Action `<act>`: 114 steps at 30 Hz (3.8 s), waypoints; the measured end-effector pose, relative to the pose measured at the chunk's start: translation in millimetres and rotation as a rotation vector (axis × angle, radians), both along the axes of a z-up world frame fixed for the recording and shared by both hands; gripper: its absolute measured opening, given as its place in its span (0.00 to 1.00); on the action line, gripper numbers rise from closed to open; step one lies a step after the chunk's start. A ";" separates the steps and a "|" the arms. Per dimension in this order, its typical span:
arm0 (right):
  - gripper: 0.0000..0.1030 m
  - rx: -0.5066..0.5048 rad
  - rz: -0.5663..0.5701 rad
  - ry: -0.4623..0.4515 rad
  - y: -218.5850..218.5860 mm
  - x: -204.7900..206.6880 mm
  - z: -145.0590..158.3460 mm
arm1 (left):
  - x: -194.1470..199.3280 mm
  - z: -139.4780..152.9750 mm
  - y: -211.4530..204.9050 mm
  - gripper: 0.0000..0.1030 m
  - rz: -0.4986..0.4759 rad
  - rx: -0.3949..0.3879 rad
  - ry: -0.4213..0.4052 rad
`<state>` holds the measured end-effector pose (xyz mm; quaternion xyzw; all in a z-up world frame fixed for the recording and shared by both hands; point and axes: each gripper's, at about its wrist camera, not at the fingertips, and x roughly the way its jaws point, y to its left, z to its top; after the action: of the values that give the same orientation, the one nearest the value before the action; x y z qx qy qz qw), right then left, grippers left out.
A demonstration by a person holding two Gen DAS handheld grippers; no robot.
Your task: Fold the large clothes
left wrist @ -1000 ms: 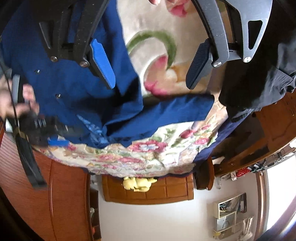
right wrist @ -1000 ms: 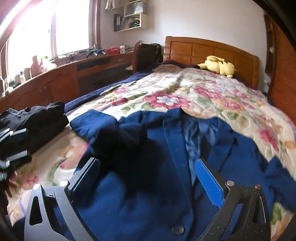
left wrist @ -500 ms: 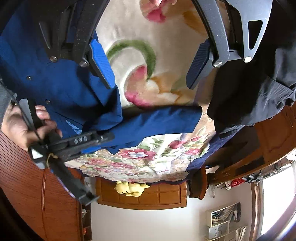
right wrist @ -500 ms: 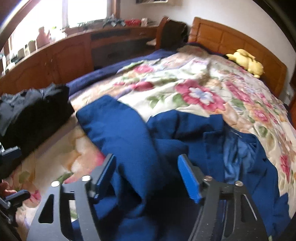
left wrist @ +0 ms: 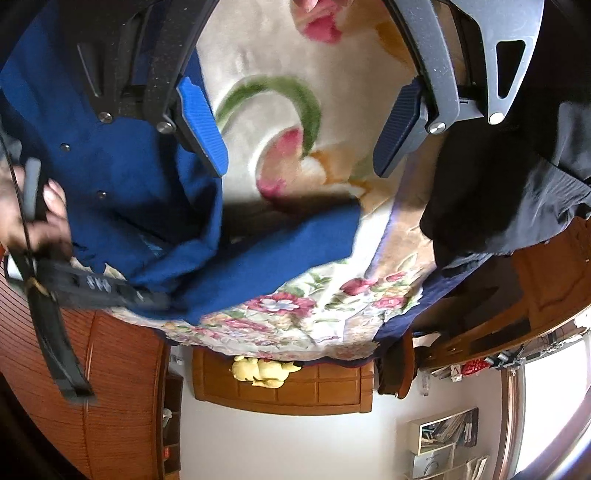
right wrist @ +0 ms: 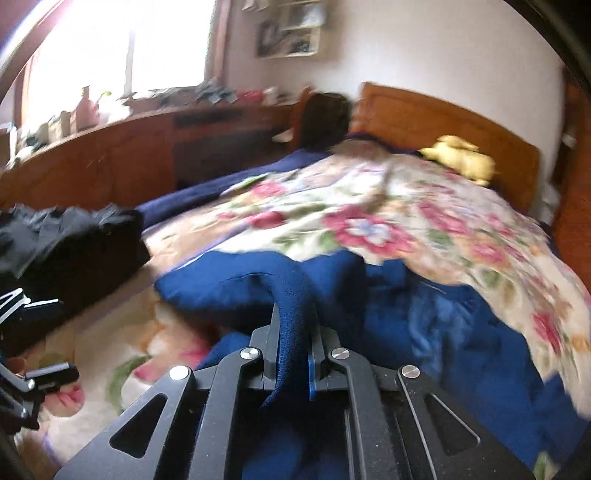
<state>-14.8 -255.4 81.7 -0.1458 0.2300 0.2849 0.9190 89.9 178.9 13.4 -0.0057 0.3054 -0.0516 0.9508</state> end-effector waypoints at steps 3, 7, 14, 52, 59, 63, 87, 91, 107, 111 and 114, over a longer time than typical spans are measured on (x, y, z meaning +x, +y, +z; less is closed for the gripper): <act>0.08 -0.015 -0.075 0.063 -25.7 0.8 -21.5 | -1.0 4.0 -4.7 0.80 -0.012 0.002 -0.015; 0.12 -0.111 -0.130 0.136 -41.9 6.2 -51.8 | -3.7 6.1 -6.5 0.80 -0.020 0.006 -0.027; 0.65 -0.087 -0.103 0.088 -39.1 -6.9 -35.3 | -6.7 7.8 3.4 0.80 -0.003 0.002 -0.035; 0.09 -0.237 0.095 0.212 104.2 67.3 -111.0 | -0.2 -1.7 20.4 0.80 0.042 0.017 -0.016; 0.06 -0.081 0.030 0.074 68.7 44.0 -55.4 | -2.1 -0.8 19.1 0.80 0.027 0.018 -0.032; 0.06 -0.001 -0.028 -0.028 18.1 19.5 -8.8 | -2.5 -0.8 16.8 0.80 0.020 0.025 -0.034; 0.38 0.038 -0.483 0.171 -256.0 -63.0 -76.4 | -10.6 5.8 -14.0 0.81 -0.029 0.036 -0.062; 0.51 0.042 -0.509 0.167 -270.2 -71.9 -71.1 | -10.8 5.4 -18.4 0.81 -0.035 0.042 -0.059; 0.51 -0.206 -0.312 0.154 -193.0 -48.0 -102.2 | -11.0 2.3 -39.2 0.81 -0.074 0.058 -0.051; 0.50 -0.297 -0.333 0.170 -195.7 -34.9 -111.0 | -10.2 0.9 -44.3 0.81 -0.084 0.065 -0.046; 0.29 -0.331 -0.329 0.198 -204.3 -30.9 -118.6 | -10.1 -0.4 -46.0 0.81 -0.089 0.073 -0.042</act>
<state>-45.7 -459.7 -36.9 -0.2262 0.3829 0.1027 0.8898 79.9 132.9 13.0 0.0435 0.2871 -0.0828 0.9533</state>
